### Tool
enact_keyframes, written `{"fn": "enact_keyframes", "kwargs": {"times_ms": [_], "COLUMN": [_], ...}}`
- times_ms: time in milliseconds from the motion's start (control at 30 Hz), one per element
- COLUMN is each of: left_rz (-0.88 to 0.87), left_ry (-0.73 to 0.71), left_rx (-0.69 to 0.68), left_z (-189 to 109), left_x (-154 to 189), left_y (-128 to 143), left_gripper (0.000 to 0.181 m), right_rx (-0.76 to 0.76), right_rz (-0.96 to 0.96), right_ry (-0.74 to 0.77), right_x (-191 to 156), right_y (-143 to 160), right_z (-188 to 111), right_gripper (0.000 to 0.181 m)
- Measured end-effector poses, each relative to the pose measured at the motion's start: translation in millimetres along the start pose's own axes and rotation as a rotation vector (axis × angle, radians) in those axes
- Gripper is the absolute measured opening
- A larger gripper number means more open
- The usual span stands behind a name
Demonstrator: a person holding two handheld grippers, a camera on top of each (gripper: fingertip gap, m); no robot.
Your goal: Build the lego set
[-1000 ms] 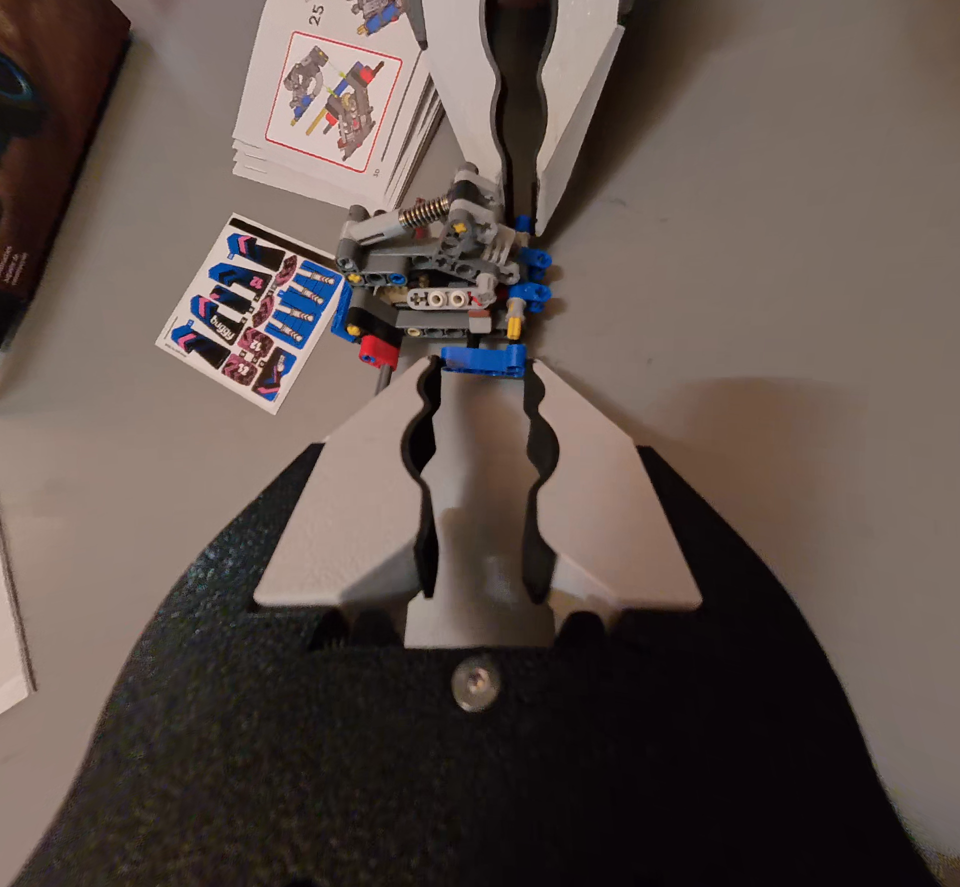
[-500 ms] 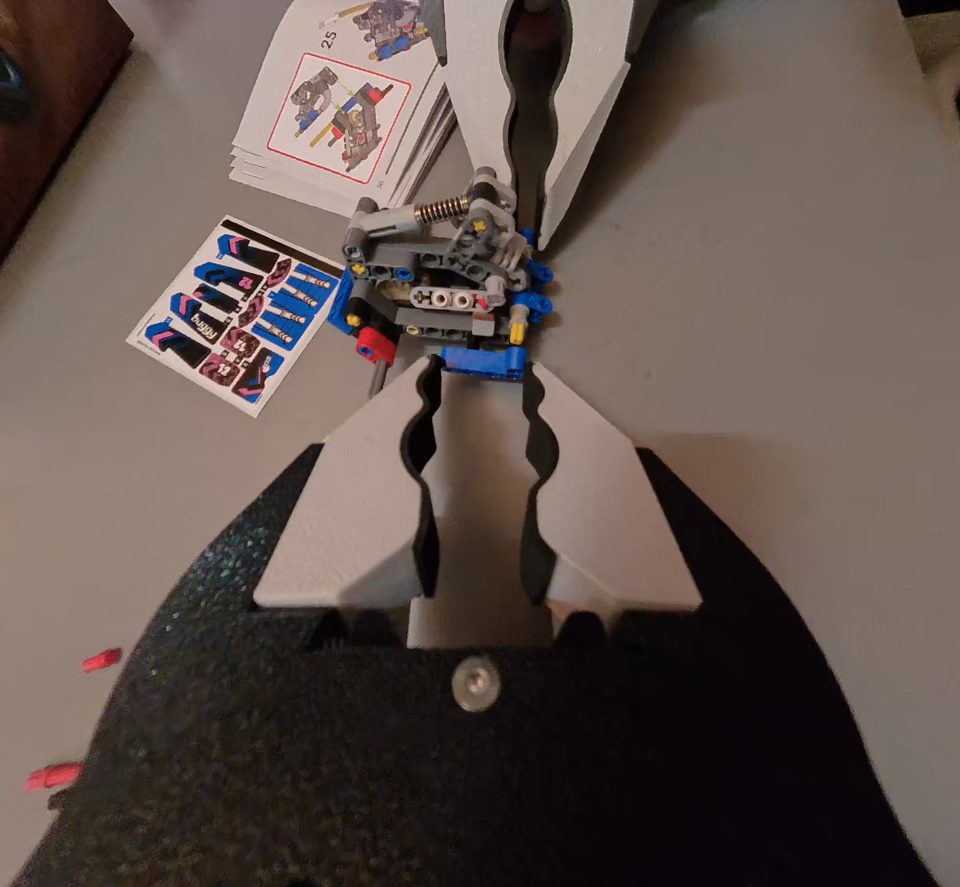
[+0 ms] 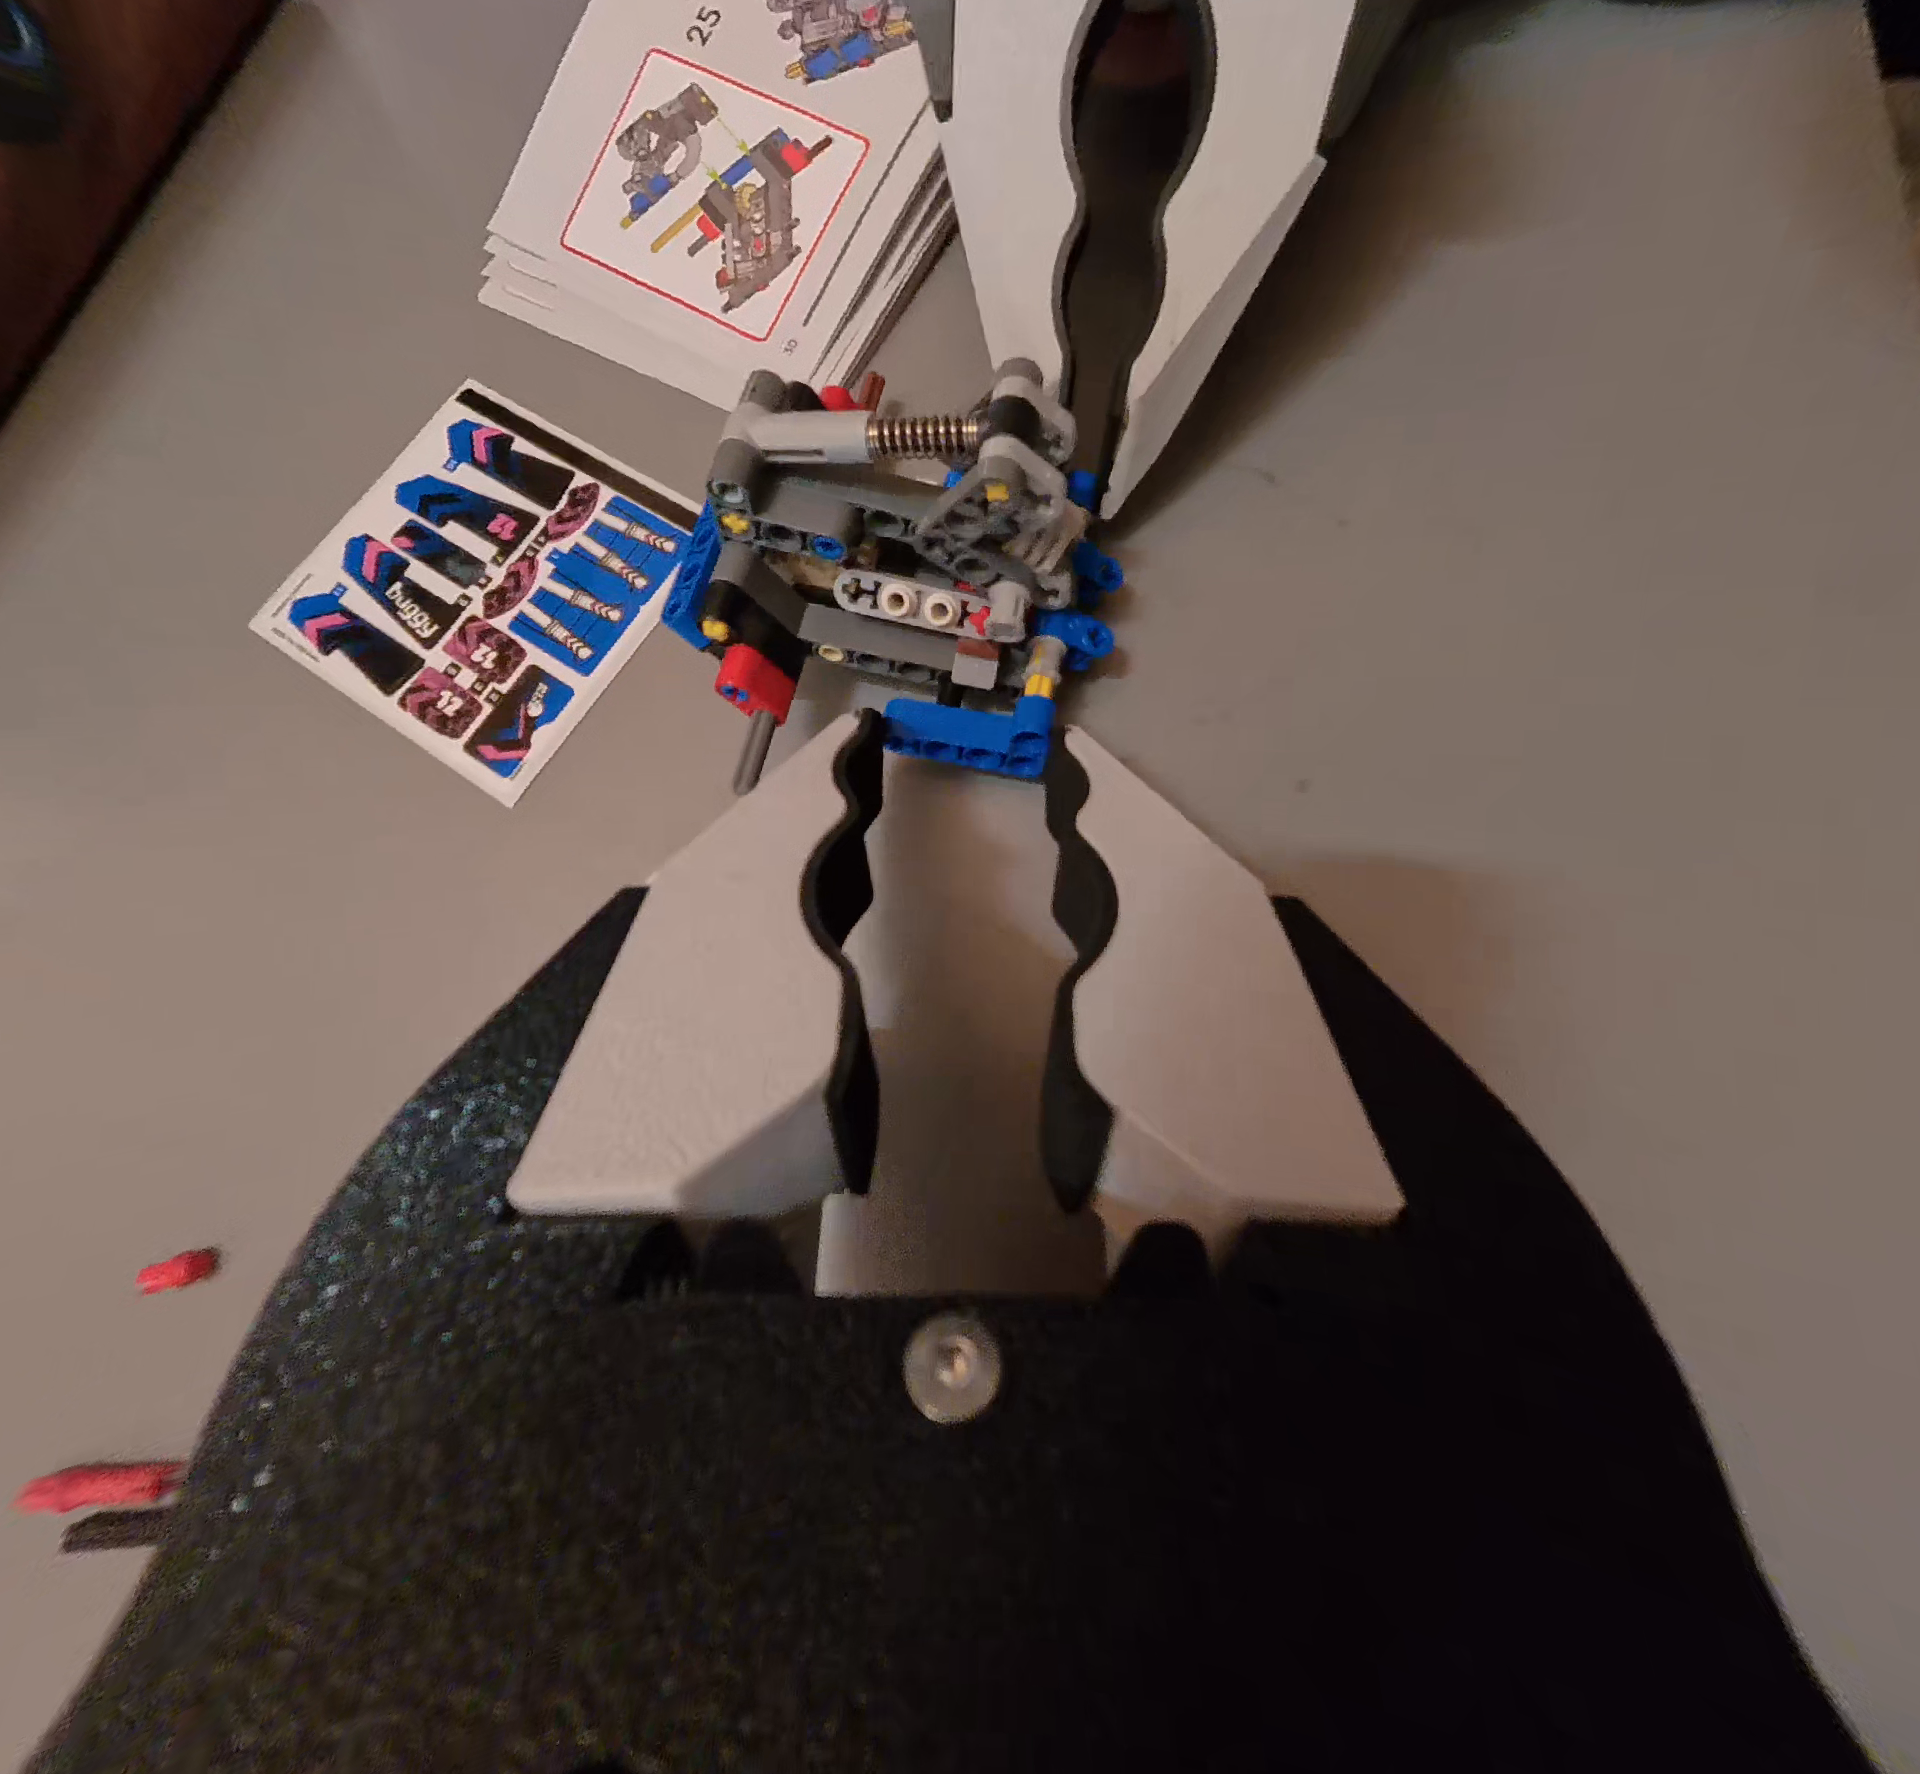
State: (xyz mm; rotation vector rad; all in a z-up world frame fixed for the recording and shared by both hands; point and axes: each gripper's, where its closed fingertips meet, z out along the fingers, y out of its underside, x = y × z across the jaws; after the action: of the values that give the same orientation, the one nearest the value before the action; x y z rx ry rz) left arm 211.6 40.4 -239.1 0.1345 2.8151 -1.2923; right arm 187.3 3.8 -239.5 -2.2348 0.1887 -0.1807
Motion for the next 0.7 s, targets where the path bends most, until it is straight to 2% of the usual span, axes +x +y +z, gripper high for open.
{"fn": "enact_keyframes", "kwargs": {"times_ms": [100, 267, 433, 600, 700], "left_rz": [0.003, -0.086, 0.100, 0.024, 0.119], "left_ry": [-0.003, 0.027, -0.023, 0.019, 0.020], "left_rx": [0.005, 0.018, 0.007, 0.022, 0.013], "left_z": [-0.1, -0.3, 4.3, 4.2, 5.6], "left_x": [-0.1, -0.7, -1.8, -1.9, -1.7], "left_y": [-0.7, -3.5, 2.7, 0.7, 3.0], "left_gripper": [0.028, 0.028, 0.028, 0.028, 0.029], "right_rx": [0.000, 0.000, 0.001, 0.001, 0.001], "right_rz": [-0.003, -0.005, -0.020, -0.012, -0.011], "right_ry": [0.003, 0.005, -0.005, -0.005, -0.007], "right_x": [0.2, 1.0, -1.2, -0.6, -0.8], "right_y": [0.1, 0.5, -0.5, -0.4, 0.0], "right_z": [0.0, -0.4, 0.9, 0.4, 0.3], "right_gripper": [0.006, 0.006, 0.006, 0.006, 0.006]}}
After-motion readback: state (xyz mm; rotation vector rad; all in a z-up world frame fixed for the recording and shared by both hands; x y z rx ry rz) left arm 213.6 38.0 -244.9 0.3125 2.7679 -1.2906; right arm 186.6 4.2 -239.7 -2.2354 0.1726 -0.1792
